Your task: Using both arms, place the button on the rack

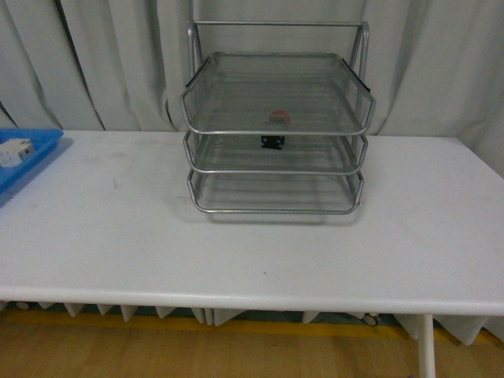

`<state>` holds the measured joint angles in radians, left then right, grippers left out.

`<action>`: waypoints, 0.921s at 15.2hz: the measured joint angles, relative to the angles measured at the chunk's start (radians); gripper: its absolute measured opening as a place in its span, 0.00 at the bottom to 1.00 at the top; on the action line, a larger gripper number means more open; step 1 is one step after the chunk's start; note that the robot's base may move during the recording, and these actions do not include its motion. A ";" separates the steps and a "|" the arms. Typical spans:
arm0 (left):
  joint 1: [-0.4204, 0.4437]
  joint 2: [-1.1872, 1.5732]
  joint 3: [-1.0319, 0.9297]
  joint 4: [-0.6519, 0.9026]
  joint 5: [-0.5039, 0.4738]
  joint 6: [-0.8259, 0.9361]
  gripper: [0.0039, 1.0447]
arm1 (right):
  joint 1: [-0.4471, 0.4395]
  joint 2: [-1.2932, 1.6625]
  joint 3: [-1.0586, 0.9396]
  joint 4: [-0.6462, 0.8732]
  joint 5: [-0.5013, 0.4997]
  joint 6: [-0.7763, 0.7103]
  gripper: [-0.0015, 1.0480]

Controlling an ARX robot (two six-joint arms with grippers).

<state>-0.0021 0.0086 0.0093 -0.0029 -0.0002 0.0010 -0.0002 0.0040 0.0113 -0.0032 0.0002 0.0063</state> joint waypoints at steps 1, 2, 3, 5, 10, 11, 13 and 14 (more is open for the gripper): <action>0.000 0.000 0.000 0.000 0.000 0.000 0.94 | 0.000 0.000 0.000 0.000 0.000 0.000 0.02; 0.000 0.000 0.000 0.000 0.000 0.000 0.94 | 0.000 0.000 0.000 0.000 0.000 -0.001 0.08; 0.000 0.000 0.000 0.000 0.000 0.000 0.94 | 0.000 0.000 0.000 0.000 0.000 -0.001 0.20; 0.000 0.000 0.000 0.000 0.000 0.000 0.94 | 0.000 0.000 0.000 0.000 0.000 -0.001 0.48; 0.000 0.000 0.000 0.000 0.000 0.000 0.94 | 0.000 0.000 0.000 0.000 0.000 0.000 0.95; 0.000 0.000 0.000 0.000 0.000 0.000 0.94 | 0.000 0.000 0.000 0.000 0.000 -0.001 0.93; 0.000 0.000 0.000 0.000 0.000 0.000 0.94 | 0.000 0.000 0.000 0.000 0.000 -0.001 0.94; 0.000 0.000 0.000 0.000 0.000 0.000 0.94 | 0.000 0.000 0.000 0.000 0.000 -0.001 0.94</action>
<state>-0.0021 0.0086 0.0093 -0.0029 -0.0002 0.0010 -0.0002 0.0040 0.0113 -0.0032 -0.0002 0.0055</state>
